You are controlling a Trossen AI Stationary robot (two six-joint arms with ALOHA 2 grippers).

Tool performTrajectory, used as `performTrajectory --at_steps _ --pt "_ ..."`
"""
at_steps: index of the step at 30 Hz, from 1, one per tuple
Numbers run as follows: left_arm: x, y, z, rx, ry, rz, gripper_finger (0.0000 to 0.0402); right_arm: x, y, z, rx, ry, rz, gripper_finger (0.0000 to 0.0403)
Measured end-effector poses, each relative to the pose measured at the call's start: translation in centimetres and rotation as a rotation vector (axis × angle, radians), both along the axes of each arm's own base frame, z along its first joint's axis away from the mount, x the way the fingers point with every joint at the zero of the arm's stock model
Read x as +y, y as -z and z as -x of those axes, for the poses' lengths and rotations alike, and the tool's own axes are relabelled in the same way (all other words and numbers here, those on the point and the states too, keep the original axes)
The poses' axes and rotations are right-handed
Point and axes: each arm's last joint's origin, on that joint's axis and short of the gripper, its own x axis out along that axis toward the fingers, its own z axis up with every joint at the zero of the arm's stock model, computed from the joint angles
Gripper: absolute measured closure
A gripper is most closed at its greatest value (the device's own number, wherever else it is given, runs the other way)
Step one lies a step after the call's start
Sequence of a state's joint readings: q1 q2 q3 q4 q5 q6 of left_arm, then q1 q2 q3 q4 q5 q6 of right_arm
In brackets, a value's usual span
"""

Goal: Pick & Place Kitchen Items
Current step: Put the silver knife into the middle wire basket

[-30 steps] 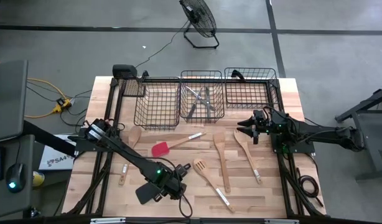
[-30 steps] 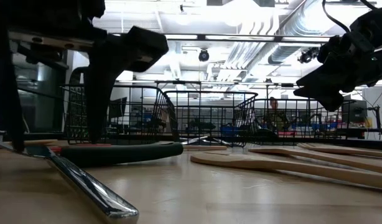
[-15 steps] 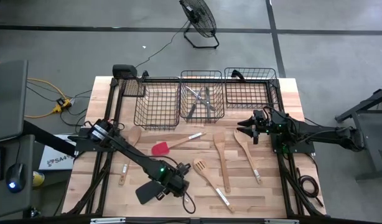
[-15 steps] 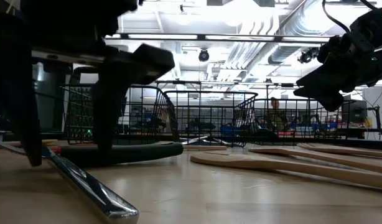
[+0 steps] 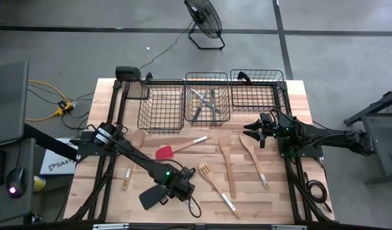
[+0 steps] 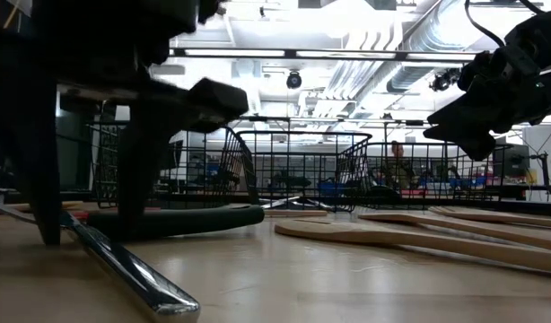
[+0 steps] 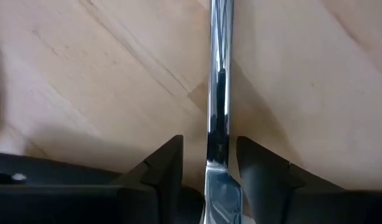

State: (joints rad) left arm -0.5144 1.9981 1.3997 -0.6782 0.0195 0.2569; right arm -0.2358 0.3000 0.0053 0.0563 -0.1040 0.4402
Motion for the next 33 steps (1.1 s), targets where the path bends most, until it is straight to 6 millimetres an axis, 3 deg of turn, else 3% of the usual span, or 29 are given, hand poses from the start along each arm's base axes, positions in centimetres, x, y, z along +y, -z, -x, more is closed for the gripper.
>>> performTrajectory --at_steps 18,33 --pt "-0.07 0.46 -0.12 0.002 0.006 -0.013 0.0267 0.00 0.01 0.00 0.000 -0.001 0.000 0.0252" --pt "-0.09 0.52 -0.05 0.010 0.007 -0.012 0.0364 0.01 -0.01 0.00 0.000 -0.002 -0.001 0.0252"
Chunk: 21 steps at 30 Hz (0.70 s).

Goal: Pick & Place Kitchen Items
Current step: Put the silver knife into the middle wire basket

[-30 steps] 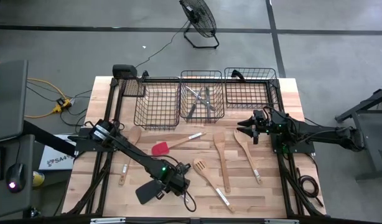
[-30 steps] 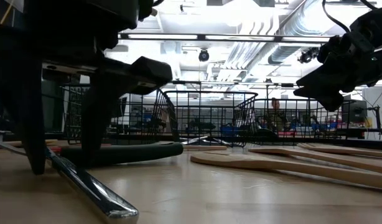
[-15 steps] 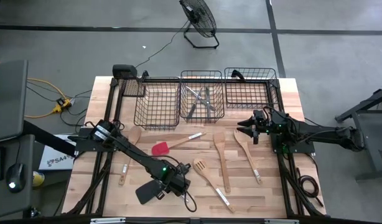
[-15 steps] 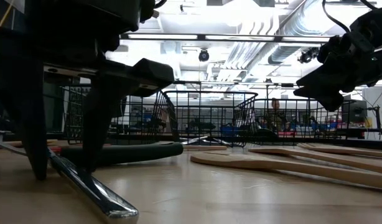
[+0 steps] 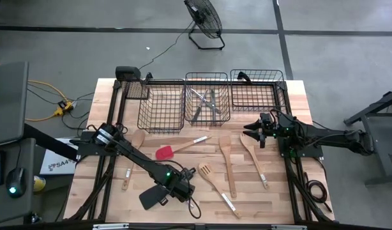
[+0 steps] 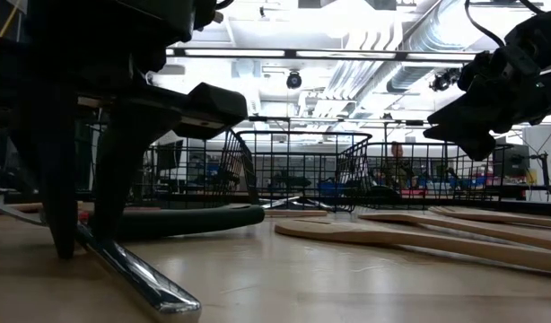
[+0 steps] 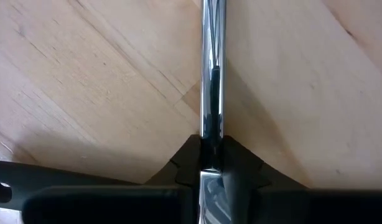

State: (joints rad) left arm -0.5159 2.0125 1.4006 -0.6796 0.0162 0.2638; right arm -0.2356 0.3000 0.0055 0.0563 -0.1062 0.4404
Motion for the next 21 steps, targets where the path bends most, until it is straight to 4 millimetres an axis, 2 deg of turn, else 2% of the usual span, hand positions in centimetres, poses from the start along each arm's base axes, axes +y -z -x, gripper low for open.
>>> performTrajectory --at_steps 11,21 --pt "-0.2 -0.6 0.0 0.045 0.008 0.003 0.0364 0.0 0.0 0.0 0.000 0.000 0.000 0.0252" --pt "-0.6 -3.1 -0.9 0.027 -0.046 0.027 0.0364 0.0 0.0 0.0 0.000 0.000 0.000 0.0252"
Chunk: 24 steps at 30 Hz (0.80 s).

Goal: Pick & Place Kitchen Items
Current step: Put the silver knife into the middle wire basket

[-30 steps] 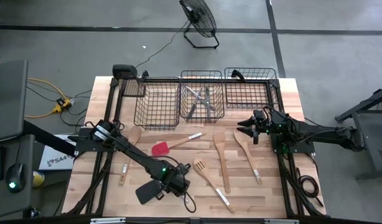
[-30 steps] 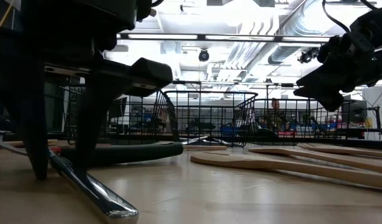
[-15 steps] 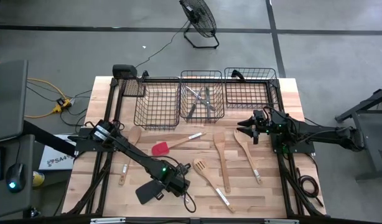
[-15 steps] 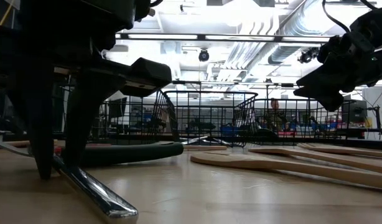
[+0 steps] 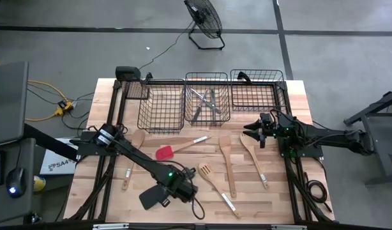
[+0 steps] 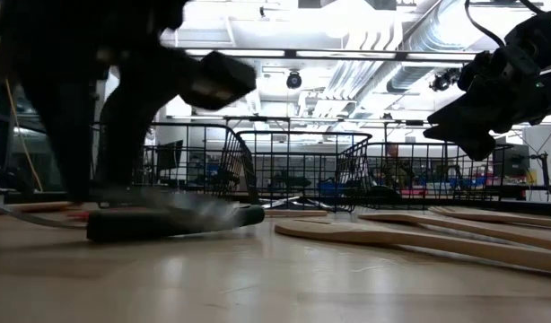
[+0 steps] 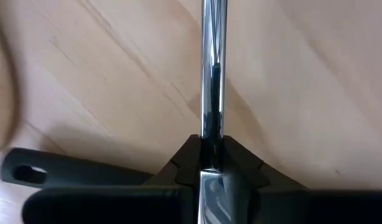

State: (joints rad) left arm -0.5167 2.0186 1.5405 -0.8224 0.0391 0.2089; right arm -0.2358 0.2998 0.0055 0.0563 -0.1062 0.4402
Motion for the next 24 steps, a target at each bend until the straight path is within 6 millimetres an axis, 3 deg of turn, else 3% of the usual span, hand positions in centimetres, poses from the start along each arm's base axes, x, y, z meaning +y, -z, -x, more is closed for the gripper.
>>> performTrajectory --at_steps 12,24 --pt "0.2 -2.5 -1.7 -0.179 -0.042 -0.088 0.0364 0.0 0.0 0.0 0.001 -0.001 0.000 0.0252" --pt "4.5 -3.5 -5.2 -0.431 -0.247 -0.257 0.0364 0.0 0.0 0.0 0.000 0.002 0.000 0.0252"
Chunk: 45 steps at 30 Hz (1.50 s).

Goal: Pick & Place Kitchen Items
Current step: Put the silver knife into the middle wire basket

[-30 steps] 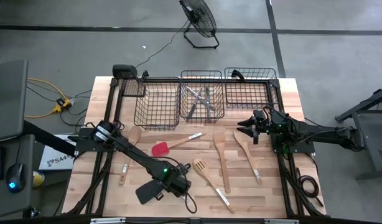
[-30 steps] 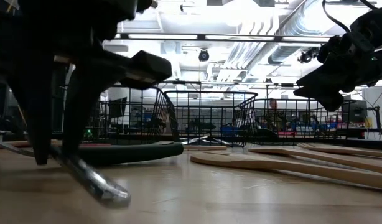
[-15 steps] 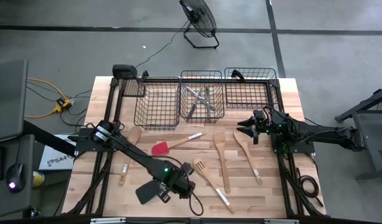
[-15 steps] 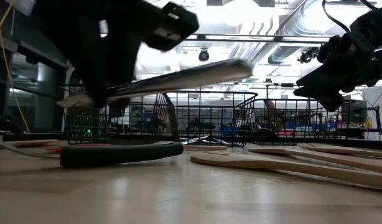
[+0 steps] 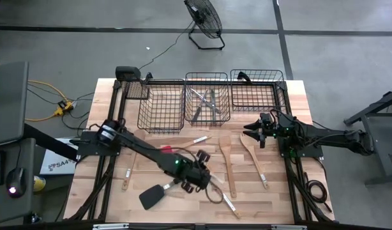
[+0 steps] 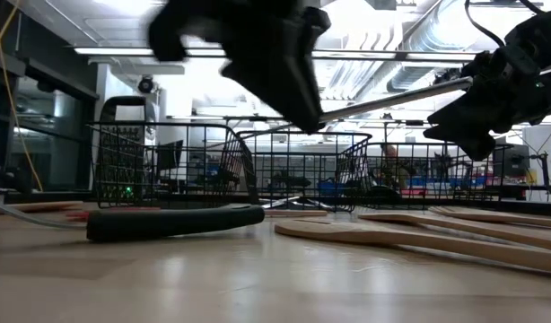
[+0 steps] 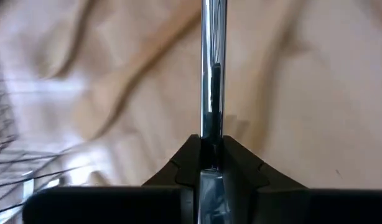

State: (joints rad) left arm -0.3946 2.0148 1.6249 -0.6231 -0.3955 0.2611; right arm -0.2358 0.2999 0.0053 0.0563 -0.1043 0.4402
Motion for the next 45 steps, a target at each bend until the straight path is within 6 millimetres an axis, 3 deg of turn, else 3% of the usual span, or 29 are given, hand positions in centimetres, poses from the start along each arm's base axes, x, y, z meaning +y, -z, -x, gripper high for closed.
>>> performTrajectory --at_steps 10,22,28,36,40,45 --pt "4.9 -0.5 -2.1 -0.094 -0.173 -0.049 0.0364 0.0 0.0 0.0 0.000 0.000 0.000 0.0252" --pt "8.4 -2.1 -2.9 -0.158 -0.217 -0.002 0.0364 0.0 0.0 0.0 0.000 0.000 0.000 0.0252" --pt "11.5 -3.8 -3.1 -0.195 -0.153 0.140 0.0364 0.0 0.0 0.0 0.000 0.000 0.000 0.0252" --pt "15.9 -8.1 -1.5 -0.263 0.003 0.431 0.0364 0.0 0.0 0.0 0.000 0.000 0.000 0.0252" --pt "18.8 -10.0 -0.4 -0.293 0.144 0.614 0.0364 0.0 0.0 0.0 0.000 0.000 0.000 0.0252" --pt "22.9 -10.9 0.6 -0.338 0.268 0.763 0.0364 0.0 0.0 0.0 0.000 0.001 0.000 0.0252"
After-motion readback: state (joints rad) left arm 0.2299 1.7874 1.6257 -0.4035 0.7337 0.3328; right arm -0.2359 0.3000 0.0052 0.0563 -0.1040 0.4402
